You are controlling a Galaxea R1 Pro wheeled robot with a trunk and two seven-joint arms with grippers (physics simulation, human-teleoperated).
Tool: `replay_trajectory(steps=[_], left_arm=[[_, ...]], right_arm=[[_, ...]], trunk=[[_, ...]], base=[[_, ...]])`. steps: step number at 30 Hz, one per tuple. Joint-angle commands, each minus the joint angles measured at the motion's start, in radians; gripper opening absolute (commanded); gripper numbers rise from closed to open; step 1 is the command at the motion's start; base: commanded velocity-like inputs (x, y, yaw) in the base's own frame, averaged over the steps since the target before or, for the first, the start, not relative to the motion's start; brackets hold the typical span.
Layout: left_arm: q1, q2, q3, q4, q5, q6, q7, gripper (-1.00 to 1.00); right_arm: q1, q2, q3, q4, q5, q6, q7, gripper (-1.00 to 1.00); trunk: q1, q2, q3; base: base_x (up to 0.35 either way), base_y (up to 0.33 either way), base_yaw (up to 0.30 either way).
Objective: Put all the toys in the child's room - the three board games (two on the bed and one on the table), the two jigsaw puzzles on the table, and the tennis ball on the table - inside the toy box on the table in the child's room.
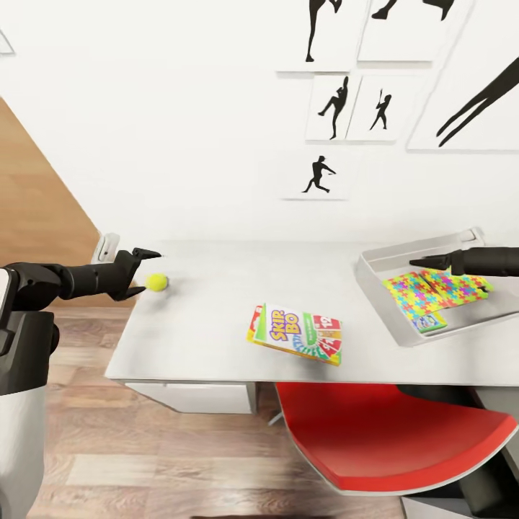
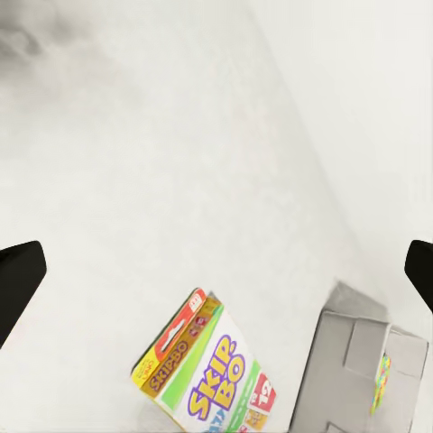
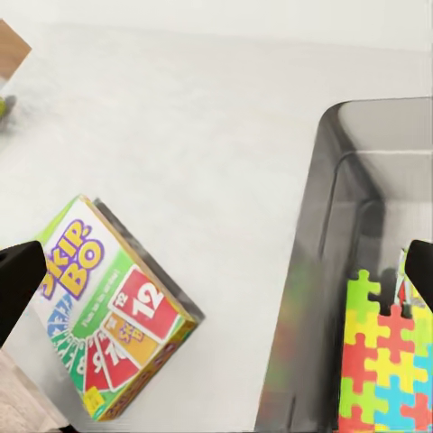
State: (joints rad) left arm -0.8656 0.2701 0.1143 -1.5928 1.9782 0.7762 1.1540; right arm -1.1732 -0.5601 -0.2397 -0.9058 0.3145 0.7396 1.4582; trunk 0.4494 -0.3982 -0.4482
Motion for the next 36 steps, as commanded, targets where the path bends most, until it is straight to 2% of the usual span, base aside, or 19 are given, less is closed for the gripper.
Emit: replay_trajectory(steps=[1, 15, 21, 23, 26, 28, 29, 31, 34, 36], left_arm=[[-0.001, 0.0, 0.001, 0.0, 0.007, 0.006, 0.009, 1.0], [-0.001, 0.0, -0.002, 0.0, 0.006, 0.006, 0.009, 1.0], [-0.001, 0.0, -0.003, 0.0, 0.005, 0.006, 0.009, 1.0], [-0.001, 0.0, -0.003, 0.0, 0.005, 0.006, 0.009, 1.0], [-0.001, 0.0, -0.003, 0.0, 0.006, 0.006, 0.009, 1.0], [-0.001, 0.001, -0.004, 0.0, 0.006, 0.006, 0.009, 1.0], [-0.001, 0.001, -0.004, 0.0, 0.006, 0.006, 0.009, 1.0], [0.0, 0.001, -0.004, 0.001, 0.006, 0.006, 0.01, 1.0], [0.0, 0.001, -0.004, 0.001, 0.006, 0.006, 0.01, 1.0], [0.0, 0.001, -0.004, 0.001, 0.006, 0.006, 0.009, 1.0]], right_arm=[[0.0, 0.001, -0.003, -0.003, 0.01, 0.01, 0.009, 1.0], [0.005, 0.001, -0.005, -0.057, 0.009, 0.017, 0.008, 1.0], [0.022, 0.001, -0.005, -0.129, 0.004, 0.062, 0.008, 1.0], [0.047, 0.002, -0.006, -0.184, 0.003, 0.097, 0.008, 1.0], [0.062, 0.003, -0.006, -0.215, 0.003, 0.113, 0.008, 1.0], [0.094, 0.009, -0.006, -0.278, 0.004, 0.141, 0.006, 1.0], [0.094, 0.009, -0.006, -0.278, 0.004, 0.141, 0.006, 1.0], [0.121, 0.023, -0.006, -0.336, 0.005, 0.159, -0.003, 1.0], [0.132, 0.032, -0.006, -0.359, 0.005, 0.166, -0.013, 1.0], [0.147, 0.052, -0.007, -0.395, 0.006, 0.176, -0.04, 1.0]], trunk=[[0.001, -0.002, -0.002], [0.001, -0.002, -0.002], [0.001, -0.002, -0.002], [0.001, -0.002, -0.002], [0.001, -0.002, -0.002], [0.001, -0.002, -0.002], [0.001, -0.002, -0.002], [0.001, -0.002, -0.002], [0.001, -0.002, -0.002], [0.001, -0.002, -0.002]], base=[[0.0, 0.259, 0.0], [0.0, 0.095, 0.0], [0.0, 0.02, 0.0], [0.0, 0.01, 0.0], [0.0, 0.016, 0.0], [0.0, 0.067, 0.0], [0.0, 0.088, 0.0], [0.0, 0.145, 0.0], [0.0, 0.178, 0.0], [0.0, 0.217, 0.0]])
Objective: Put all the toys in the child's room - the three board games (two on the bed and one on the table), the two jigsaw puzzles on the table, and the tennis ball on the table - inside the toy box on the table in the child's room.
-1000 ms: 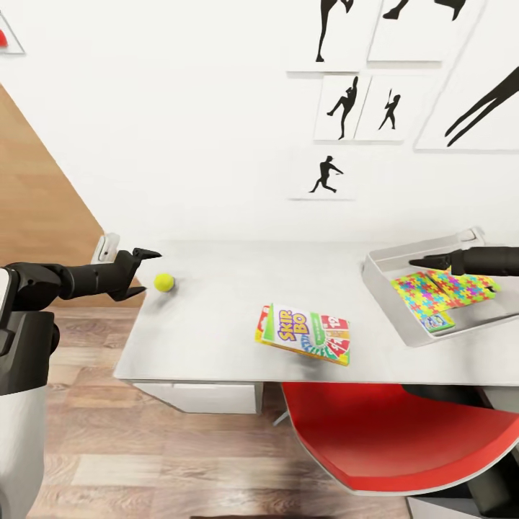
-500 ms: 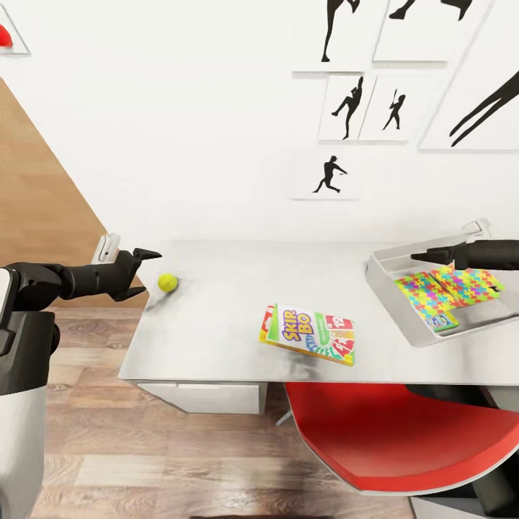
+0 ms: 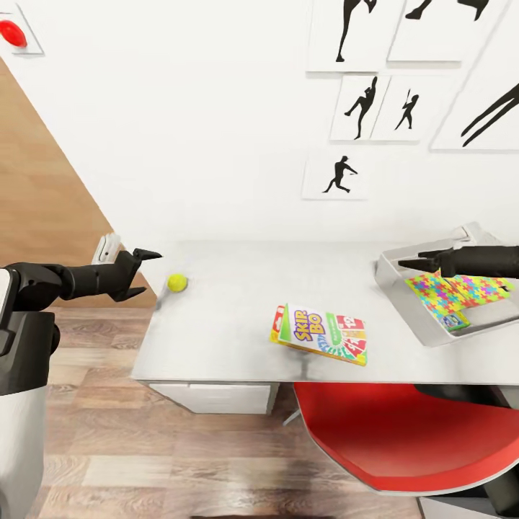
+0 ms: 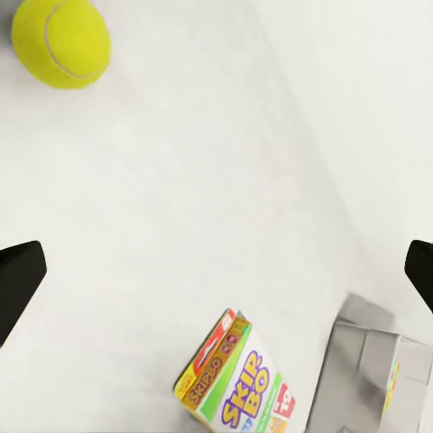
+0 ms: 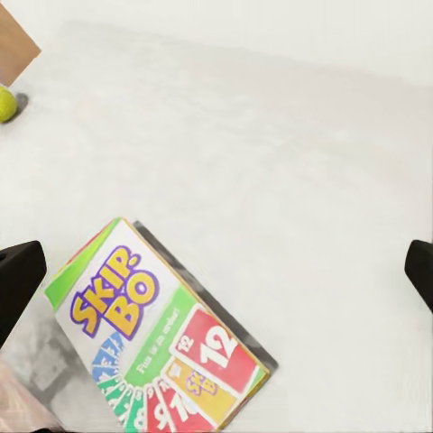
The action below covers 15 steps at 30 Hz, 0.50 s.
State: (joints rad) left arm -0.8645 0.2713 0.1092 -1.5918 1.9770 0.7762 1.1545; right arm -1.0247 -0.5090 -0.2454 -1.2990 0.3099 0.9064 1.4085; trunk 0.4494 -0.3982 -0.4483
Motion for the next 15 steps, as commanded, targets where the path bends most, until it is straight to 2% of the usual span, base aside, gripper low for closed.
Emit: replay_trajectory(steps=[1, 3, 9, 15], left_arm=[[-0.001, 0.0, 0.001, 0.0, 0.007, 0.006, 0.009, 1.0], [-0.001, 0.0, 0.001, 0.0, 0.008, 0.006, 0.009, 1.0], [0.003, 0.0, 0.001, 0.0, 0.007, 0.006, 0.009, 1.0], [0.009, 0.0, 0.002, 0.001, 0.007, 0.006, 0.009, 1.0]], right_arm=[[-0.001, 0.001, -0.001, -0.002, 0.011, 0.009, 0.01, 1.0], [0.009, 0.019, -0.001, -0.024, 0.012, 0.016, -0.022, 1.0], [0.02, 0.049, -0.001, -0.045, 0.016, 0.023, -0.066, 1.0], [0.026, 0.066, 0.0, -0.051, 0.018, 0.025, -0.084, 1.0]], trunk=[[0.001, -0.002, -0.002], [0.001, -0.002, -0.002], [0.001, -0.002, -0.002], [0.001, -0.002, -0.002]], base=[[0.0, 0.226, 0.0], [0.0, 0.248, 0.0], [0.0, 0.279, 0.0], [0.0, 0.31, 0.0]])
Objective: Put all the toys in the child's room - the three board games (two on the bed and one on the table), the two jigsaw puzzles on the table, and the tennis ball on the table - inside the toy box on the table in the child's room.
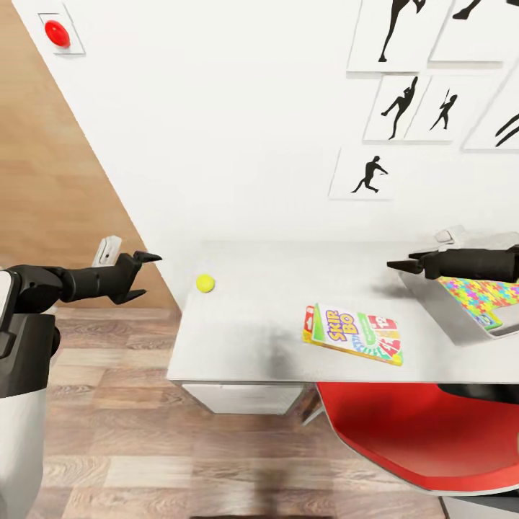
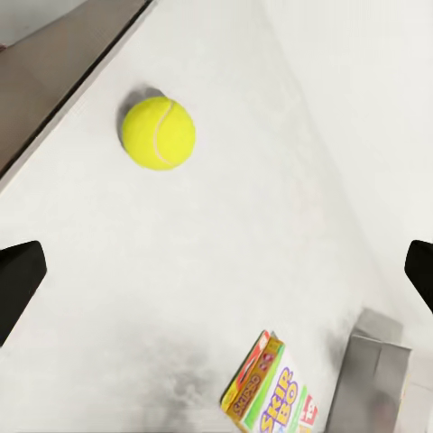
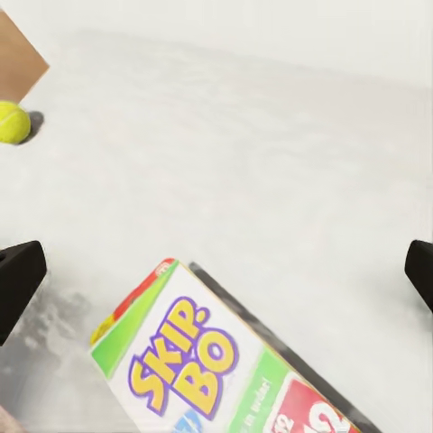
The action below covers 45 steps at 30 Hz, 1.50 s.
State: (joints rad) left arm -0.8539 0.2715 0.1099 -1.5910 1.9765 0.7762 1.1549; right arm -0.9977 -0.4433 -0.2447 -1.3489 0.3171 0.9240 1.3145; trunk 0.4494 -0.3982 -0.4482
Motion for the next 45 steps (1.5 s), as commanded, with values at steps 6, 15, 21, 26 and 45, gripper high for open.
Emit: replay_trajectory(steps=[6, 15, 21, 26, 45], left_arm=[[0.01, 0.002, 0.005, 0.0, 0.006, 0.006, 0.004, 1.0], [0.035, 0.019, 0.005, 0.0, 0.004, 0.006, -0.011, 1.0], [0.075, 0.026, 0.009, 0.0, 0.0, 0.006, -0.014, 1.0], [0.144, 0.042, 0.019, 0.0, -0.026, 0.005, -0.016, 1.0], [0.331, 0.076, 0.068, 0.002, -0.149, 0.013, -0.054, 1.0]], right_arm=[[0.005, 0.018, 0.001, -0.004, 0.012, 0.009, -0.009, 1.0], [0.03, 0.076, 0.007, -0.005, 0.014, 0.008, -0.11, 1.0], [0.048, 0.14, 0.014, 0.004, 0.014, 0.006, -0.243, 1.0], [0.065, 0.228, 0.045, 0.034, 0.015, 0.0, -0.41, 1.0], [0.037, 0.343, 0.107, 0.14, 0.001, -0.03, -0.699, 1.0]], trunk=[[0.001, -0.002, -0.002], [0.001, -0.002, -0.002], [0.001, -0.002, -0.002], [0.001, -0.002, -0.002], [0.001, -0.002, -0.002]], base=[[0.0, 0.323, 0.0], [0.0, 0.325, 0.0], [0.0, 0.191, 0.0], [0.0, 0.079, 0.0], [0.0, 0.014, 0.0]])
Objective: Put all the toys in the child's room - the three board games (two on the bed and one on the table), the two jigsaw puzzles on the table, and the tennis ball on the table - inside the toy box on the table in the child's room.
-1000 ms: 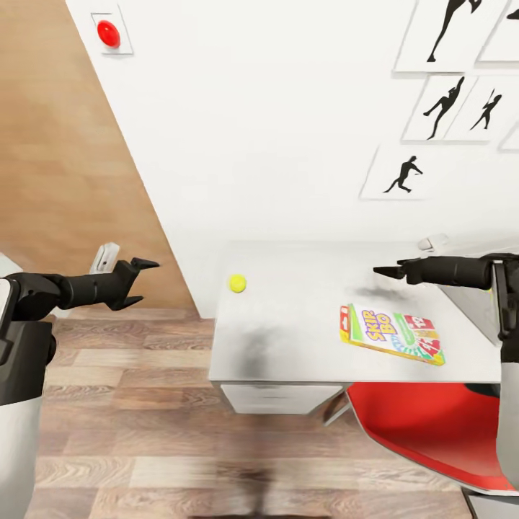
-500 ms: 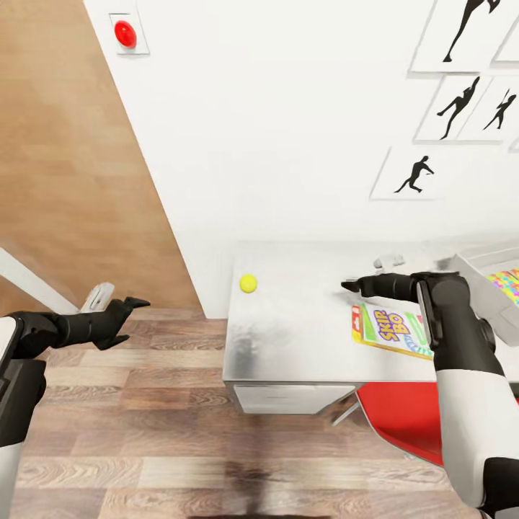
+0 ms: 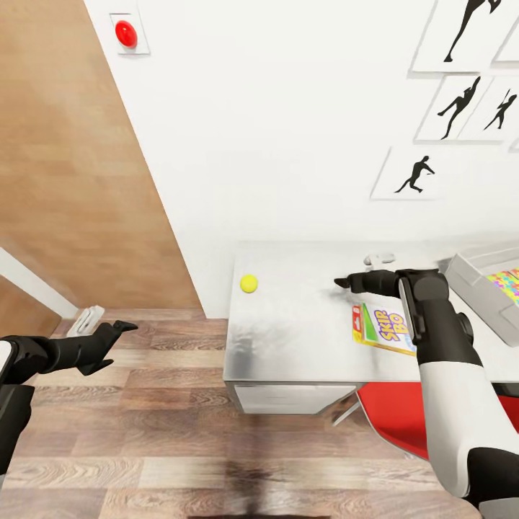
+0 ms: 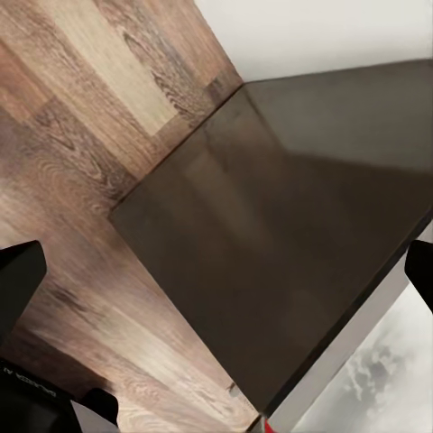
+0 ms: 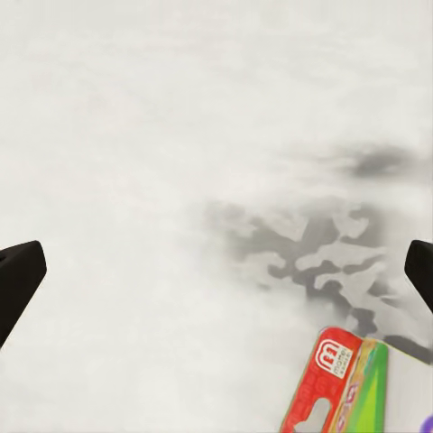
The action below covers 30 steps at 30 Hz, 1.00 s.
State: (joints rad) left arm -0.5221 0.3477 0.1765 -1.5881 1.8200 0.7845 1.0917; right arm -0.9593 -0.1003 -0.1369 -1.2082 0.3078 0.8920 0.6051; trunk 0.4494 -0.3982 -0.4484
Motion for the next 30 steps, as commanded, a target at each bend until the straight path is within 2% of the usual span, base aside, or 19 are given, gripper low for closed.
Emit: replay_trajectory(steps=[1, 30], left_arm=[[-0.001, 0.0, 0.001, -0.001, 0.008, 0.005, 0.009, 1.0], [-0.001, 0.0, 0.001, -0.001, 0.008, 0.005, 0.009, 1.0]], right_arm=[[-0.001, 0.0, -0.001, -0.001, 0.01, 0.002, 0.01, 1.0], [-0.001, 0.0, -0.001, -0.001, 0.01, 0.002, 0.01, 1.0]], trunk=[[0.001, -0.002, -0.002], [0.001, -0.002, -0.002]], base=[[0.0, 0.0, 0.0], [0.0, 0.0, 0.0]])
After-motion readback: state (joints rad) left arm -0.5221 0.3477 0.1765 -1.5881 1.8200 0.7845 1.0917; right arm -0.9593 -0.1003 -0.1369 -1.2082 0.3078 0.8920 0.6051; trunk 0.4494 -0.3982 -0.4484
